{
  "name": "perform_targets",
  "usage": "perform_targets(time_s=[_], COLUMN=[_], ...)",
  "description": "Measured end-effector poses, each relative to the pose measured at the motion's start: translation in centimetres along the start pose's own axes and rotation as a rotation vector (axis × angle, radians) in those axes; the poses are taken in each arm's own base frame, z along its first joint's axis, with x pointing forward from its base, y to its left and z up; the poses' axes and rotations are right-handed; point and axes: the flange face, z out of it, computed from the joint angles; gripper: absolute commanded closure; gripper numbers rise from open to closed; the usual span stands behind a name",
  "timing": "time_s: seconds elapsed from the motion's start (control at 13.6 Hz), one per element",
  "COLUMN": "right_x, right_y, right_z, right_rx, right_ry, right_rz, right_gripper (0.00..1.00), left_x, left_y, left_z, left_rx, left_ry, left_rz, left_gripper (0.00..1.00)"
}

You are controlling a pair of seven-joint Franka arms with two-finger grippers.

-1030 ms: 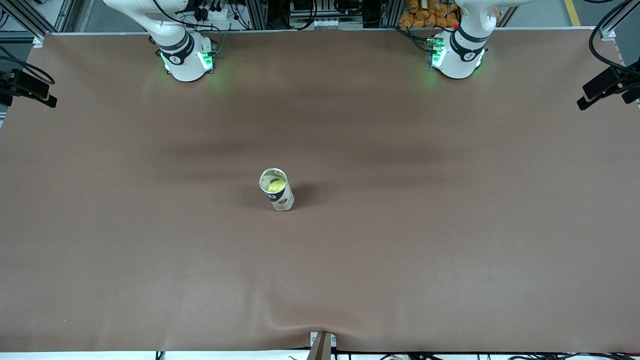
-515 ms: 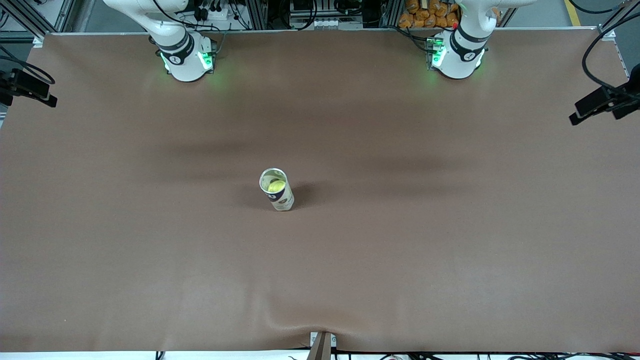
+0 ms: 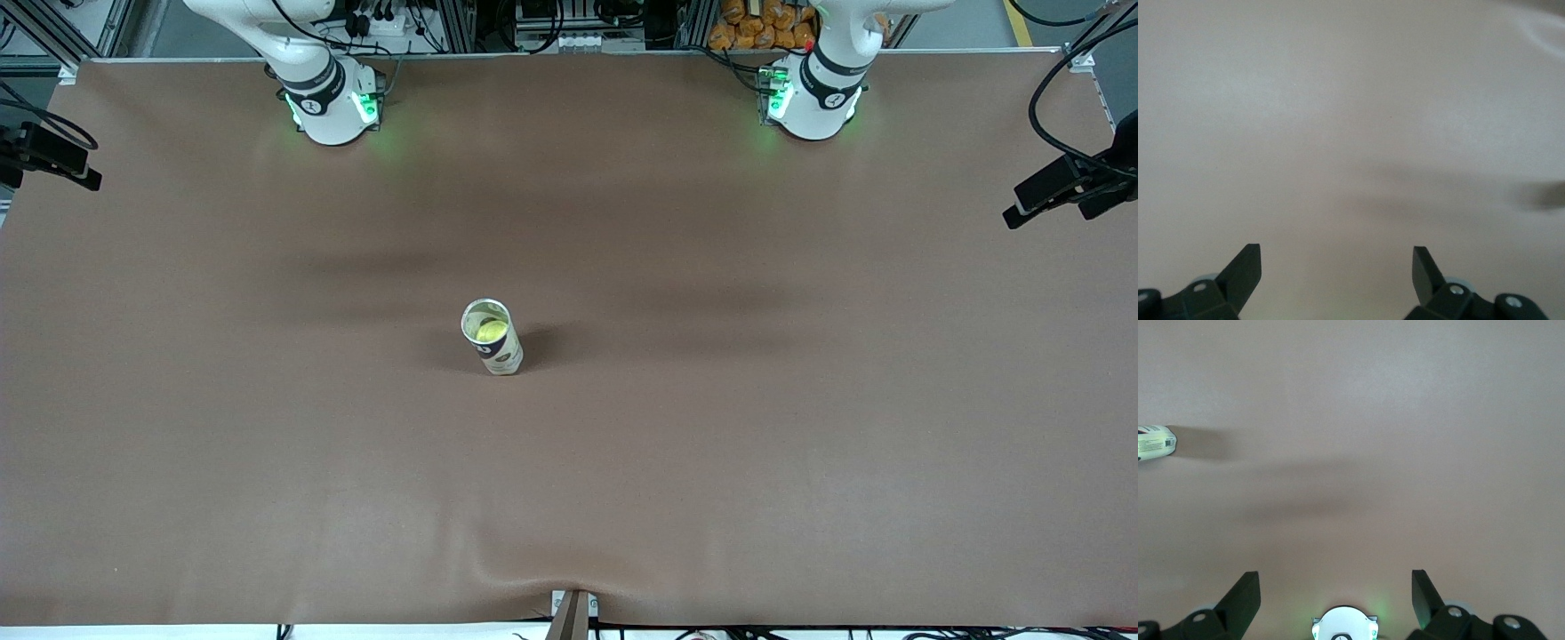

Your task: Insert tennis ball vertically with right arm

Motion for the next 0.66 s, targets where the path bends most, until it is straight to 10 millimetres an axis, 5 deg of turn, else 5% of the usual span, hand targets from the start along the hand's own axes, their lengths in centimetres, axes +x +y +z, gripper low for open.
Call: perform_targets(time_s=[0.66], right_x=[-0.1], right_y=[1.3], right_z=[0.0], right_rx=[0.003], right_ry=[0.000], right_rz=[0.026], right_gripper=[0.00], left_x=[0.0], left_y=[0.5], left_z=[0.2], left_rx=[0.001], left_ry=[-0.004], left_rz=[0.054], left_gripper=[0.00])
